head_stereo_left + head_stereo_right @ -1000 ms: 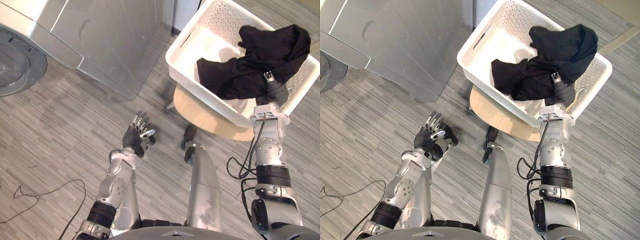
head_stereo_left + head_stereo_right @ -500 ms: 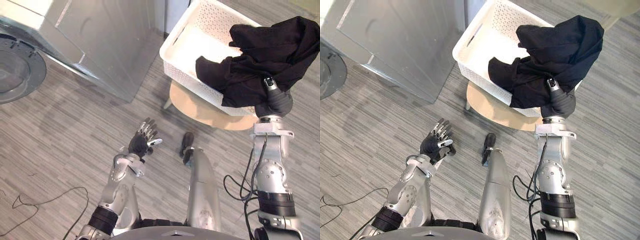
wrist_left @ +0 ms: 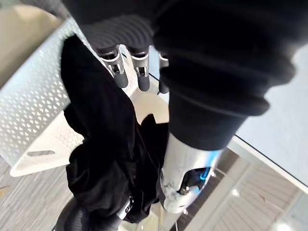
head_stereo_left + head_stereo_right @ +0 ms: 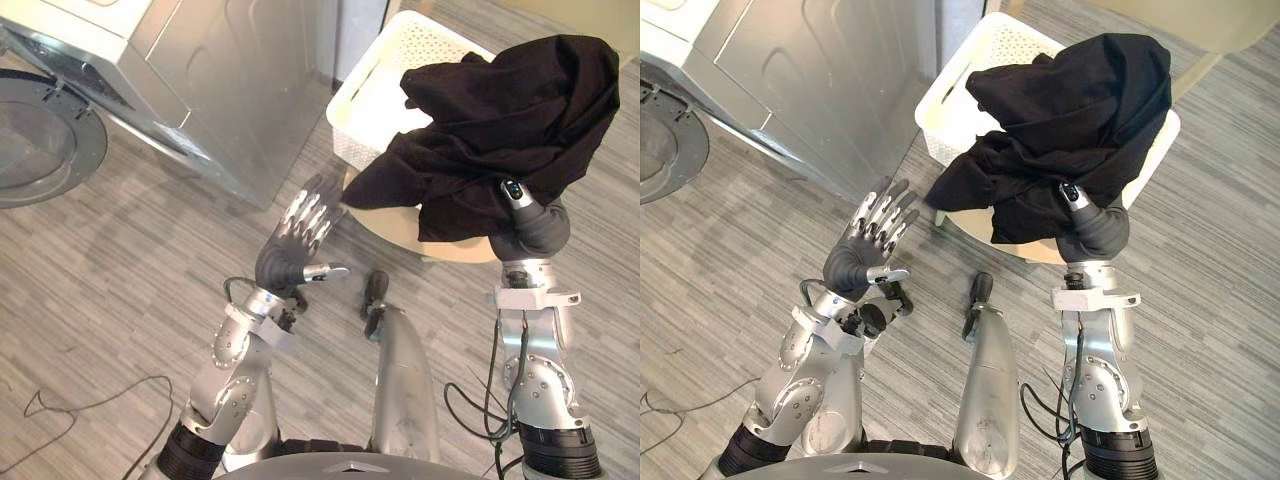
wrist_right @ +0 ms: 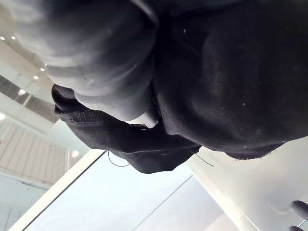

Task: Pick up the laundry basket with both hands and put the clothes into the washing machine.

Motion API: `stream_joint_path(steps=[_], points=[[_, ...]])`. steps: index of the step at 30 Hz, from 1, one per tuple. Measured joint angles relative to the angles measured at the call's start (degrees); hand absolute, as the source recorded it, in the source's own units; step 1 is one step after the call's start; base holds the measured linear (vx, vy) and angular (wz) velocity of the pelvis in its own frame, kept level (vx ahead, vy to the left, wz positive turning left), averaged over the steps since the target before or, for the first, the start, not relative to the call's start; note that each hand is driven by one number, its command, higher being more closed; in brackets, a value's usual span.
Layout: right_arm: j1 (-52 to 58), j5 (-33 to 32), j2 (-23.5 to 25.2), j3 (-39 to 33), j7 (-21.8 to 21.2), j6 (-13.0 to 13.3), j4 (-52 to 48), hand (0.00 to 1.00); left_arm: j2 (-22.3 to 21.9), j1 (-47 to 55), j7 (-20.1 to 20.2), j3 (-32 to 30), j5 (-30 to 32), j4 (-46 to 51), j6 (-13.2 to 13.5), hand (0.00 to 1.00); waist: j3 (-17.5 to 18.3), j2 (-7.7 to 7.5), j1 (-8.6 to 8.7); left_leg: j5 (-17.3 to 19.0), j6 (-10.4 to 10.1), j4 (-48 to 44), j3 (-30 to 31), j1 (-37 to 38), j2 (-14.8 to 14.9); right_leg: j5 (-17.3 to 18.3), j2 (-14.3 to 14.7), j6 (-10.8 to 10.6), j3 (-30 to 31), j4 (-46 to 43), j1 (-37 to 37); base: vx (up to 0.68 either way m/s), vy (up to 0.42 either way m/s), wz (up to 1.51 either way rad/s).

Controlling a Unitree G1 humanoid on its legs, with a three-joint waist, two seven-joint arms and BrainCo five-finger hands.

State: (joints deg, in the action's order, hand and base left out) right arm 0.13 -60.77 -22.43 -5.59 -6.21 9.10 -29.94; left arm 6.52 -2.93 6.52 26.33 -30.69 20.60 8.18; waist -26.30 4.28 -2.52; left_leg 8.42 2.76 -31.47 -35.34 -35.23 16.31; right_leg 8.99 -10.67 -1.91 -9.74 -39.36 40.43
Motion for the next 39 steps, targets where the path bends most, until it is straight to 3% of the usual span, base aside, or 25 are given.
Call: stream_joint_path(steps=[1, 3, 9, 12, 19, 26, 30, 34, 35, 36, 37, 39], points=[[1.54, 0.0, 0.17, 0.35, -0.05, 0.01, -1.03, 1.0, 0.96, -1.04, -0.08, 1.55, 2.04, 0.9, 0.11, 0.0, 0.89, -1.25, 0.88, -0.16, -0.2, -1.03, -0.19, 0.03, -0.19, 3.01, -0.44, -0.68, 0.54, -0.99, -2.82, 0.03, -0.191, 0.38], [1.45, 0.06, -0.23, 2.14, -0.23, -0.04, -1.46, 1.0, 1.62, -2.2, -0.14, 3.71, 4.78, 1.43, 1.48, 0.0, 1.89, -2.2, 0.25, -0.96, -0.26, -3.04, 0.41, -0.17, 1.16, 1.94, 0.14, -0.12, 0.21, -1.2, -3.31, 0.02, -0.191, -0.04], [2.49, -0.13, 0.02, 5.37, -1.18, -0.01, -5.37, 1.0, 1.95, -11.56, -0.31, 13.69, 14.24, -2.52, 1.81, 0.0, 5.16, -2.59, 1.2, -2.25, 0.72, -2.97, 1.89, 1.79, 0.58, 2.07, 0.41, -0.82, 0.18, -0.21, -6.31, 0.03, -0.048, -0.05], [3.24, -0.18, 0.0, 5.06, -1.04, -0.01, -5.2, 1.0, 1.98, -14.24, -0.13, 15.15, 14.64, -5.74, 2.3, 0.0, 6.11, -3.04, 1.42, -2.57, 0.93, -1.0, 1.88, 4.57, -1.17, 2.29, -0.49, -1.2, 0.17, 0.62, -8.88, 0.03, 0.003, 0.13], [3.51, -0.2, -0.08, 5.22, -0.75, -0.03, 1.34, 1.0, 1.95, -17.55, 0.0, 18.2, 15.27, -14.4, 3.17, 0.0, 8.83, -3.57, 4.06, -4.35, -0.93, 4.47, 2.93, 8.78, -5.44, 2.1, -1.74, -1.22, 0.47, 3.63, -12.68, 0.0, 0.0, 0.09], [3.46, -0.24, 0.11, 6.85, 0.86, -0.27, 4.46, 1.0, 1.92, -18.67, -0.02, 18.75, 15.12, -17.89, 2.92, 0.0, 9.15, -3.57, 4.76, -6.3, -1.63, 8.54, 4.37, 11.77, -8.63, 0.92, -2.23, -1.55, 1.2, 6.24, -15.73, -0.03, 0.017, 0.09], [1.58, -0.56, 2.36, 8.55, 1.78, 0.4, 7.63, 1.0, 1.91, -18.71, -0.93, 18.63, 15.01, -19.48, 2.92, 0.0, 10.62, -3.63, 5.54, -8.35, -4.44, 13.8, 5.46, 13.6, -11.37, 0.78, -2.55, -1.33, 1.54, 8.64, -17.14, -0.06, 0.042, 0.15], [-0.18, -2.41, 2.49, 11.05, 3.23, 0.98, 10.44, 1.0, 2.03, -18.68, -2.39, 18.59, 15.3, -20.84, 2.75, 0.0, 11.49, -3.77, 5.09, -8.39, -5.54, 21.69, 5.43, 17.86, -14.11, -1.13, -2.51, -0.92, 1.73, 14.74, -20.39, -0.08, 0.071, -0.11], [-0.3, -2.44, 2.82, 11.09, 3.33, 0.99, 10.45, 1.0, 2.17, -18.82, -2.49, 18.57, 15.51, -21.05, 2.77, 0.0, 11.7, -4.4, 5.35, -7.23, -4.77, 19.93, 5.66, 17.15, -14.34, -1.71, -3.29, -1.0, 1.26, 15.37, -20.48, -0.05, 0.108, 0.02], [-0.37, -2.47, 3.26, 11.09, 3.72, 1.2, 10.49, 1.0, 2.24, -19.16, -2.54, 18.58, 16.39, -21.63, 2.98, 0.0, 11.76, -5.03, 4.91, -8.07, 0.99, 11.28, 9.61, 15.16, -13.75, -2.33, -3.92, -1.8, 1.19, 14.29, -20.4, 0.0, 0.07, -0.38], [-0.42, -2.47, 3.75, 11.14, 3.97, 1.28, 11.03, 1.0, 1.99, -19.05, -2.67, 18.58, 17.63, -22.39, 3.48, 0.0, 12.25, -4.54, 3.87, -5.14, 2.31, 10.46, 13.59, 16.87, -13.45, -3.67, -2.69, -3.24, 1.91, 13.03, -20.56, -0.01, 0.05, -0.48], [-0.23, -2.51, 4.46, 11.52, 4.33, 1.44, 12.16, 1.0, 1.93, -18.93, -2.76, 18.6, 19.87, -23.68, 3.76, 0.0, 13.34, -4.78, 4.5, -5.42, 0.99, 12.82, 12.87, 18.03, -14.02, -4.31, -2.72, -3.42, 2.77, 14.57, -21.3, -0.01, 0.057, -0.22]])
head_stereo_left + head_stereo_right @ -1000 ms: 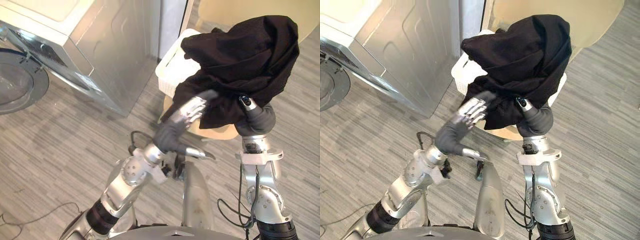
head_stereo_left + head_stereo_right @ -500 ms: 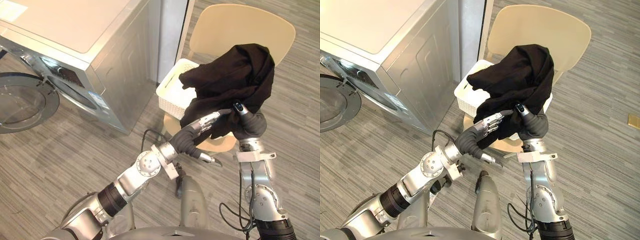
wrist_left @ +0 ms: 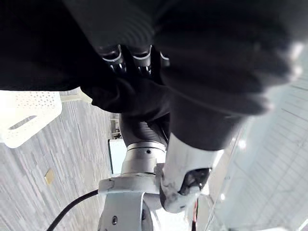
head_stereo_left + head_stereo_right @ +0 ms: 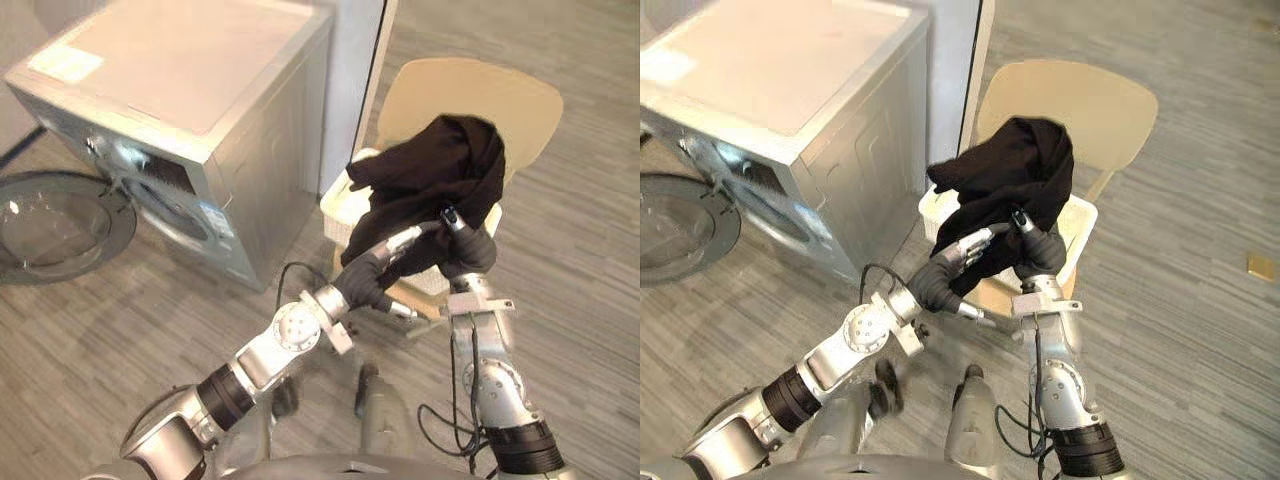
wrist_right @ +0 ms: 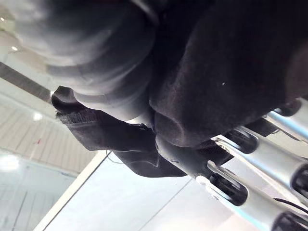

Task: Pick up the laundry basket with both hands and put the clothes into the washing machine.

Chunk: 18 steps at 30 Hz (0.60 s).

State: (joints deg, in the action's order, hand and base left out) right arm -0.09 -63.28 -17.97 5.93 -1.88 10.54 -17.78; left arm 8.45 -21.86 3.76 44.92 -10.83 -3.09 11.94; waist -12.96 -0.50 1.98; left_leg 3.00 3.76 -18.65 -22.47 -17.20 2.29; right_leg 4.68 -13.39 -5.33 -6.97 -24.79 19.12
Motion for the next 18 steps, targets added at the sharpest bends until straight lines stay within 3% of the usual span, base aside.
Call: stream_joint_path(steps=[4, 6, 8, 10, 18], points=[[0.06, -0.46, -1.05, 0.72, 0.0, -0.09, 0.36, 1.0, 0.17, 1.03, -0.79, -0.23, 7.21, -0.25, 1.32, 0.0, 0.38, -0.01, 0.39, -0.28, -0.4, 3.07, -1.38, 0.37, 0.07, 0.1, 0.39, 0.06, -0.09, 0.85, 0.14, -0.02, -0.028, 0.22], [0.38, -0.41, -1.32, 1.91, 0.0, -1.33, 0.78, 1.0, 1.48, 3.51, -0.92, -1.37, 11.14, -0.25, 2.92, 0.0, 1.89, -0.45, 0.44, -1.47, -1.64, 5.13, -1.39, 0.05, -0.28, -0.14, 0.35, 0.73, -0.19, 4.04, 0.62, 0.03, -0.114, 0.23], [0.74, -0.39, -2.36, 2.8, -0.01, -2.29, 0.83, 1.0, 1.94, 5.17, -0.87, -2.37, 14.53, -0.39, 4.14, 0.0, 2.53, 0.38, -0.86, -1.6, -1.27, 3.15, 0.13, 0.61, 0.93, -1.39, 1.54, 0.63, -0.4, 4.24, 0.45, 0.09, -0.102, -0.18], [2.72, -0.39, -3.24, 3.59, -0.02, -3.18, 0.84, 1.0, 2.61, 7.6, -0.86, -2.9, 20.01, -0.53, 5.06, 0.0, 3.36, 0.38, -0.39, -2.31, -1.65, 6.29, -0.4, 1.77, 0.48, -2.66, 1.76, 0.63, -0.28, 6.94, -0.43, 0.06, -0.086, -0.03], [6.99, 0.1, -4.66, 7.09, -3.1, -4.79, -4.94, 1.0, 2.19, 10.91, -2.73, -10.61, 31.98, -7.5, 3.85, 0.0, 4.5, 1.22, 0.31, -3.78, -3.18, 11.84, -1.55, 3.05, 0.65, -4.14, 3.2, 1.34, -1.52, 11.46, -1.15, -0.01, -0.049, -0.03]])
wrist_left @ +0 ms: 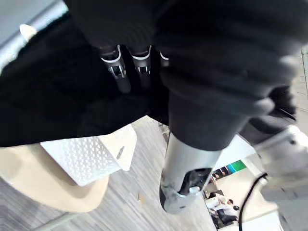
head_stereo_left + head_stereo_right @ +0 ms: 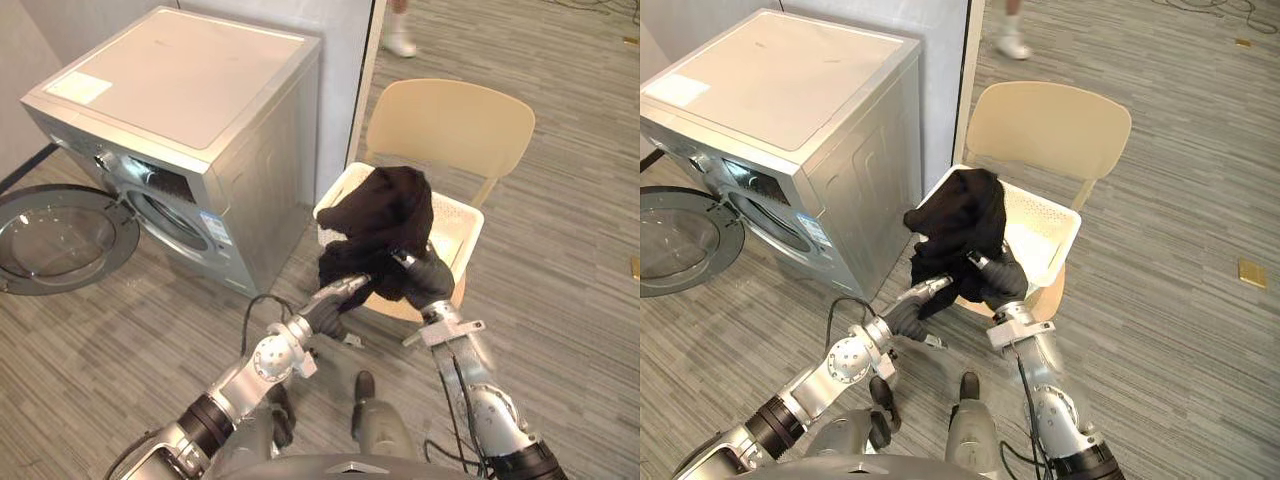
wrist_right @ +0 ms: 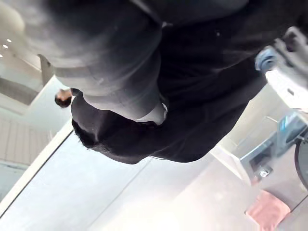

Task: Pick up the laundry basket with both hands and put the clothes into the washing machine.

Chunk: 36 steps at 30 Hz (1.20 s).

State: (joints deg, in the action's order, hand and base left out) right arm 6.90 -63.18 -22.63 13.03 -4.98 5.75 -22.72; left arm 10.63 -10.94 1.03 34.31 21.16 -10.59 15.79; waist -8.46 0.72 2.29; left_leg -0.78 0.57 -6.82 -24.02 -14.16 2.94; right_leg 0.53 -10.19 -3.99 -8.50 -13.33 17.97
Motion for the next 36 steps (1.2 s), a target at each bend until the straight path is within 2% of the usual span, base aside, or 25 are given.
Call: stream_joint_path(steps=[3, 6, 7, 8, 10, 12, 14, 16, 18, 23, 27, 28, 34, 36], points=[[0.09, 0.08, -0.05, -0.26, -0.65, 0.0, -1.95, 1.0, -1.56, -0.03, -2.2, -2.92, 3.34, 0.01, -0.7, 0.0, 0.25, 0.22, 0.01, -0.16, -0.23, 0.3, -0.07, 0.39, 0.17, -0.25, 0.33, 0.05, 0.03, 0.6, -0.28, -0.03, -0.036, -0.05], [2.73, 0.08, 0.12, -0.09, -2.66, -0.37, -6.71, 1.0, -4.3, -0.8, -4.75, -8.21, 6.89, -1.44, -5.12, 0.0, 0.65, 0.31, 0.22, -0.4, -0.59, 1.32, -0.49, 0.46, 0.36, -0.87, 0.51, 0.07, -0.01, 1.72, -0.28, -0.01, -0.011, -0.06], [3.74, 0.11, 0.11, -0.1, -3.6, -1.0, -8.5, 1.0, -4.65, -1.26, -5.57, -10.51, 8.47, -1.85, -7.53, 0.0, 0.66, 0.29, 0.34, -0.42, -0.62, 1.34, -0.93, 0.6, 0.45, -1.31, 0.51, 0.11, 0.0, 1.91, -0.28, 0.0, -0.013, -0.11], [4.07, 0.13, 0.13, 0.01, -4.11, -1.11, -9.02, 1.0, -4.72, -1.35, -5.76, -11.53, 8.99, -1.98, -8.61, 0.0, 0.67, 0.31, 0.42, -0.42, -0.62, 1.44, -1.11, 0.76, 0.46, -1.45, 0.51, 0.19, 0.0, 1.91, -0.31, 0.0, -0.018, -0.14], [5.49, 0.36, 0.78, 0.17, -5.02, -1.26, -11.36, 1.0, -5.0, -1.43, -6.17, -15.28, 9.53, -2.79, -12.51, 0.0, 0.85, 0.3, 1.03, -0.56, -0.82, 1.78, -1.24, 1.58, 0.5, -1.62, 0.51, 0.19, -0.05, 2.03, -0.96, 0.01, -0.015, -0.06], [6.11, 0.4, 1.71, 0.0, -5.31, -1.26, -12.85, 1.0, -5.18, -1.42, -6.11, -16.48, 9.21, -3.29, -13.7, 0.0, 0.98, 0.32, 1.11, -0.57, -0.84, 1.8, -1.24, 1.61, 0.53, -1.64, 0.52, 0.21, -0.07, 1.95, -0.92, 0.0, 0.0, 0.0], [6.15, 0.53, 2.28, -0.01, -6.28, -1.39, -13.8, 1.0, -5.36, -1.42, -5.38, -17.41, 6.32, -3.39, -14.76, 0.0, 0.99, 0.31, 1.17, -0.57, -0.84, 1.76, -1.24, 1.67, 0.53, -1.65, 0.5, 0.22, -0.07, 1.83, -0.92, 0.0, 0.0, 0.0], [6.26, 0.65, 2.66, 0.07, -6.53, -2.6, -14.55, 1.0, -6.32, -1.42, -3.15, -18.74, -2.69, -3.08, -15.4, 0.0, 1.07, 0.24, 1.1, -0.59, -0.83, 1.48, -1.25, 1.69, 0.52, -1.65, 0.44, 0.23, -0.07, 1.5, -0.93, 0.04, -0.02, 0.02], [6.3, 0.7, 3.43, 0.42, -6.69, -3.53, -14.54, 1.0, -6.76, -1.42, -2.67, -18.58, -6.39, -1.78, -15.44, 0.0, 1.08, 0.22, 1.01, -0.6, -0.81, 0.76, -1.25, 1.66, 0.54, -1.67, 0.39, 0.23, -0.11, 0.82, -0.92, 0.05, -0.029, 0.04], [6.47, 0.7, 6.42, 3.19, -7.0, -3.6, -14.34, 1.0, -9.29, -1.92, -4.72, -18.3, -13.47, 1.08, -15.39, 0.0, 1.41, 0.04, 1.01, -0.77, -0.58, -0.51, -1.25, 1.69, 0.62, -1.78, -0.03, 0.06, -0.2, -0.55, -0.91, 0.06, -0.03, 0.01], [6.47, 0.69, 7.89, 3.88, -6.71, -2.12, -13.22, 1.0, -10.0, -3.09, -6.02, -17.09, -22.68, 1.18, -15.35, 0.0, 1.47, -0.06, 0.97, -0.53, -0.01, -1.72, -1.19, 1.69, 0.85, -1.6, -0.43, -0.16, -0.48, -1.57, -0.92, 0.07, -0.038, 0.01], [6.49, 0.7, 8.6, 3.82, -6.07, -1.73, -12.11, 1.0, -10.04, -3.1, -6.01, -16.17, -28.01, 1.71, -15.24, 1.0, 1.47, -0.07, 0.91, -0.34, 0.25, -2.07, -1.18, 1.65, 0.98, -1.38, -0.43, -0.15, -0.55, -1.84, -0.93, 0.06, -0.034, 0.01], [6.56, 1.81, 8.66, 3.83, -4.69, -0.9, -9.7, 1.0, -10.03, -3.11, -5.8, -13.92, -41.15, 5.41, -14.38, 1.0, 1.48, -0.09, 0.89, 0.12, 0.5, -2.04, -1.13, 1.62, 0.98, -0.8, -0.46, -0.5, -0.67, -2.11, -0.95, 0.01, -0.025, 0.01], [6.55, 2.81, 8.73, 3.84, -4.64, -0.85, -9.57, 1.0, -10.02, -3.11, -5.79, -13.37, -43.55, 5.88, -13.69, 1.0, 1.52, -0.15, 0.93, 0.13, 0.52, -2.05, -1.13, 1.63, 0.97, -0.8, -0.5, -0.49, -0.66, -2.11, -0.96, 0.0, 0.0, 0.0]])
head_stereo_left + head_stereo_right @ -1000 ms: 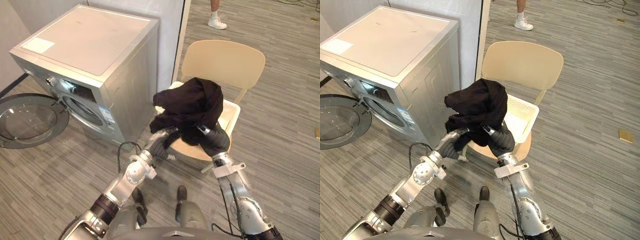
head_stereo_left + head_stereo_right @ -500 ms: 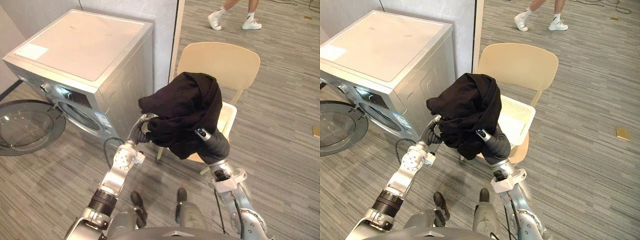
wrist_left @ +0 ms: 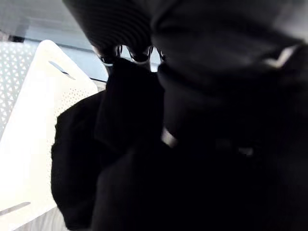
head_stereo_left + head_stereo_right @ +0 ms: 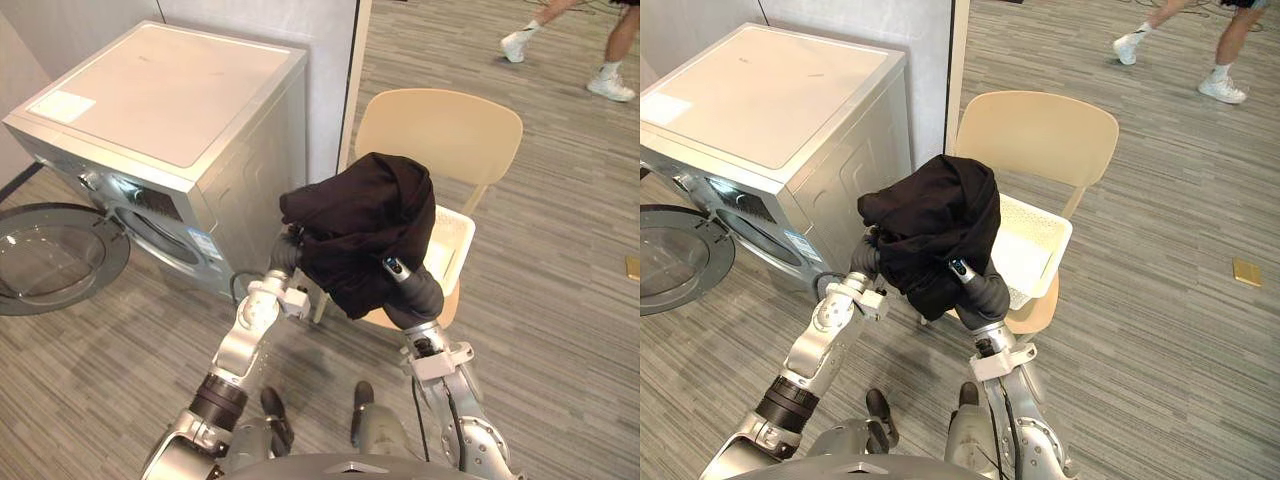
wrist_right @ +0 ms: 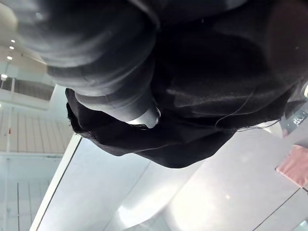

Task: Pick up the laundry basket with both hands and put the clothes into the washing machine.

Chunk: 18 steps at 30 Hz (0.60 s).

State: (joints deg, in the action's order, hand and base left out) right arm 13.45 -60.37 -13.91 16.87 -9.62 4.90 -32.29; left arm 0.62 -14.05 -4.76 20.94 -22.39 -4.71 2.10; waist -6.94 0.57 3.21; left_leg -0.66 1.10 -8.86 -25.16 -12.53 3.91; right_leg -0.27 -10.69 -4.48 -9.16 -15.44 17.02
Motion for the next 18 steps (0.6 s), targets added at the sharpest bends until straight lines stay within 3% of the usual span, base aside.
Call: stream_joint_path(steps=[2, 3, 14, 18], points=[[0.0, 0.0, -0.02, -0.02, 0.0, 0.17, 0.71, 1.0, 0.05, 0.0, -0.02, 0.53, -0.07, 0.72, 0.36, 1.0, 0.01, -0.02, 0.01, 0.0, 0.0, 0.01, 0.0, 0.0, 0.0, -0.01, -0.01, 0.01, 0.0, 0.0, 0.0, 0.0, 0.0, 0.0], [0.0, 0.0, 0.02, -0.02, 0.0, 0.48, 1.67, 0.0, 0.08, 0.0, -0.03, 0.79, -0.07, 1.55, 0.39, 1.0, 0.01, -0.03, 0.01, 0.0, 0.0, 0.01, 0.0, 0.0, 0.0, -0.02, -0.02, 0.02, 0.0, 0.0, 0.0, 0.0, 0.0, 0.0], [2.46, 4.54, 2.63, -2.18, 1.42, 1.22, 4.54, 0.0, 0.14, 0.48, -1.47, 1.31, -0.06, 4.1, 1.58, 1.0, 0.28, -0.48, -0.01, -0.13, -0.19, 0.1, -0.06, 0.28, 0.01, -0.03, -0.05, 0.05, 0.09, -0.03, -0.13, 0.0, -0.01, 0.0], [3.11, 5.17, 2.78, -3.71, 1.73, 1.1, 6.46, 0.0, -0.22, 2.34, -1.63, -1.54, -0.06, 4.27, 2.09, 1.0, 0.67, -1.06, -0.03, -0.07, -0.13, 0.4, 0.04, 0.99, 0.0, -0.01, -0.05, 0.02, -0.14, 0.21, -1.01, 0.01, -0.008, 0.0]])
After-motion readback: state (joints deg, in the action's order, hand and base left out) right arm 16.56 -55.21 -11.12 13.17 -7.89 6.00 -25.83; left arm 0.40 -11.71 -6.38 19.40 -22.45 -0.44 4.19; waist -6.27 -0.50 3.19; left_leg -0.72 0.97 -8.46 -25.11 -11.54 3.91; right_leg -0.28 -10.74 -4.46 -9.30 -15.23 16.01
